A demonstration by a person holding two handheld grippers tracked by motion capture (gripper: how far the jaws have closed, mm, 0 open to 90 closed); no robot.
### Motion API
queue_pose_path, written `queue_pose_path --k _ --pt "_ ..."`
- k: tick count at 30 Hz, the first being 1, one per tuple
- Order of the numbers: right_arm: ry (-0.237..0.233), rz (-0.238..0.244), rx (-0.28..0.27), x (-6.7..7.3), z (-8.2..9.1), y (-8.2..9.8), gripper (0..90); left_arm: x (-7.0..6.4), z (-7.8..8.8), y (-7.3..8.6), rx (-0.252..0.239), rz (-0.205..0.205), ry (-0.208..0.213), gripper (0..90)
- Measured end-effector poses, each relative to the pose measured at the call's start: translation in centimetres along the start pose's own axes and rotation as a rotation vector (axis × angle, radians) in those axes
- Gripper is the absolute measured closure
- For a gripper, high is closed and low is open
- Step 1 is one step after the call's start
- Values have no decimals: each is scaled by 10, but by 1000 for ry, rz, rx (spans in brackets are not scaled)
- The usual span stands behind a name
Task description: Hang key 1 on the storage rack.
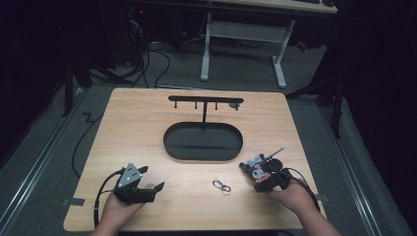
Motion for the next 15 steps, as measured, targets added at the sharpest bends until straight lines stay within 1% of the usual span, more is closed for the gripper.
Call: queue_pose_path --k 3,4,5,6,7,8,9,10,11,12,15 --pt "1 2 7 1 0 -1 232 -2 -2 1 7 -10 0 166" --pt "4 13 -1 2 1 -1 258 -4 -3 2 13 -15 0 166" --pt "4 13 -1 2 1 -1 258 -4 -3 2 13 -15 0 166" --pt "4 19 -3 1 2 -1 291 -4 -2 2 16 -21 -3 166" --pt "10 22 -3 0 3 -1 291 -4 -2 2 16 -21 -3 166" --pt "9 17 -7 -1 4 -1 310 -4 -1 2 11 -15 -3 166" --pt "-4 5 -12 -2 4 -1 315 -4 -1 2 8 -10 -3 167" --pt "-9 -1 -4 -3 4 -1 329 -4 -1 2 8 -10 -3 167" --pt "-9 -1 -4 -3 4 -1 329 -3 -1 3 7 -6 -2 167" --pt "-8 -10 -1 -2 1 0 350 -3 -1 3 9 -5 -3 167" --pt "-9 -1 -5 -3 -1 -1 365 -3 -1 3 8 -9 -4 167"
Point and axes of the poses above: each handheld gripper's, and its own axes: z roughly backward along the jaws, y roughly out of its underside, x roughly to its left, the point moved 3 cm from there along -z, roughly forward along the jaws, and after that the axes turned 5 degrees about z, right-handed, at the moved point
